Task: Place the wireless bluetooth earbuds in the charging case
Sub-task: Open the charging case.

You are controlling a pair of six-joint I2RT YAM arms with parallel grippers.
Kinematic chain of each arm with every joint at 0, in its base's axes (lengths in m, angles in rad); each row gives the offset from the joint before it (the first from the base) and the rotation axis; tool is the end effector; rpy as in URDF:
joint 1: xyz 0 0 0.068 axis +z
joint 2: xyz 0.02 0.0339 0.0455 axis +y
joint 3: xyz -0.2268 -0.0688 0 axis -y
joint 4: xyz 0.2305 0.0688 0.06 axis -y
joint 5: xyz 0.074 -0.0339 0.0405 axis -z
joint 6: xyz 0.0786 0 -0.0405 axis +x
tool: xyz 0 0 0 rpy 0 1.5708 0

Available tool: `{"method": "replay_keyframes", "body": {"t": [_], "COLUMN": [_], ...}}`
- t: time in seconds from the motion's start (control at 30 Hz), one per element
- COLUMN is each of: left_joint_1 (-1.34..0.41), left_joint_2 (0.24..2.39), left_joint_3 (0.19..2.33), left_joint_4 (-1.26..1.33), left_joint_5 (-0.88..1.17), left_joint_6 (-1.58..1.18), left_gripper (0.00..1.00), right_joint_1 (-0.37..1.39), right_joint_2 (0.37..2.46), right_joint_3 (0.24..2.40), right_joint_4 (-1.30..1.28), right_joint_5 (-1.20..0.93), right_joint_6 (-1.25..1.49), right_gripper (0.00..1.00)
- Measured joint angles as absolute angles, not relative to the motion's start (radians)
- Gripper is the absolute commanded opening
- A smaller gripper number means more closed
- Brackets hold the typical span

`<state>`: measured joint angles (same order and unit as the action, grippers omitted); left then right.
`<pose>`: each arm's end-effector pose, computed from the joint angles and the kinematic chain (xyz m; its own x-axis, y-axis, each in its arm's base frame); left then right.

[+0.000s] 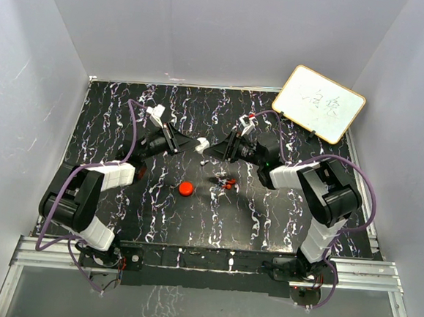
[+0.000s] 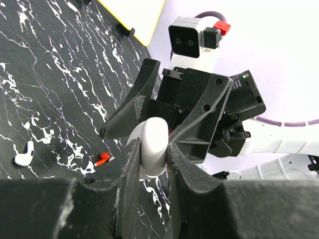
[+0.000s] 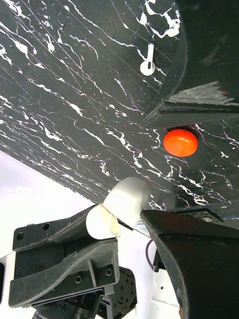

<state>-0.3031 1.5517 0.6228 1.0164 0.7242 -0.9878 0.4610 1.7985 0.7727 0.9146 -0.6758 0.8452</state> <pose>0.3033 -0.1494 0.2032 -0.6666 -0.4467 -0.5968 0.5395 0.2633 -0.7997 0.3153 0.2115 0.1534 -0.7421 0.2831 -0.6076 -0.5254 0.3171 0.7895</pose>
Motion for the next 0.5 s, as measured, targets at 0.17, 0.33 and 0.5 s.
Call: {"method": "replay_keyframes", "body": {"t": [0.17, 0.33, 0.5], "left_joint_1": [-0.303, -0.303, -0.303], "left_joint_2": [1.544, 1.539, 1.533], "left_joint_3": [0.623, 0.623, 0.623], "left_joint_4": [1.016, 1.018, 1.018], "left_joint_5": [0.722, 0.722, 0.726], "left_joint_6": [-0.988, -0.992, -0.995], "left_gripper": [0.00, 0.00, 0.00], "right_joint_1": [0.461, 0.461, 0.461], "right_joint_2": [1.804, 1.819, 1.828], "right_joint_3": [0.780, 0.797, 0.804], "right_joint_4": [0.902, 0.883, 0.876], "right_joint_5": [-0.676, -0.675, -0.664], "right_joint_6": [0.837, 0.831, 0.828], "right_gripper": [0.64, 0.64, 0.64]}}
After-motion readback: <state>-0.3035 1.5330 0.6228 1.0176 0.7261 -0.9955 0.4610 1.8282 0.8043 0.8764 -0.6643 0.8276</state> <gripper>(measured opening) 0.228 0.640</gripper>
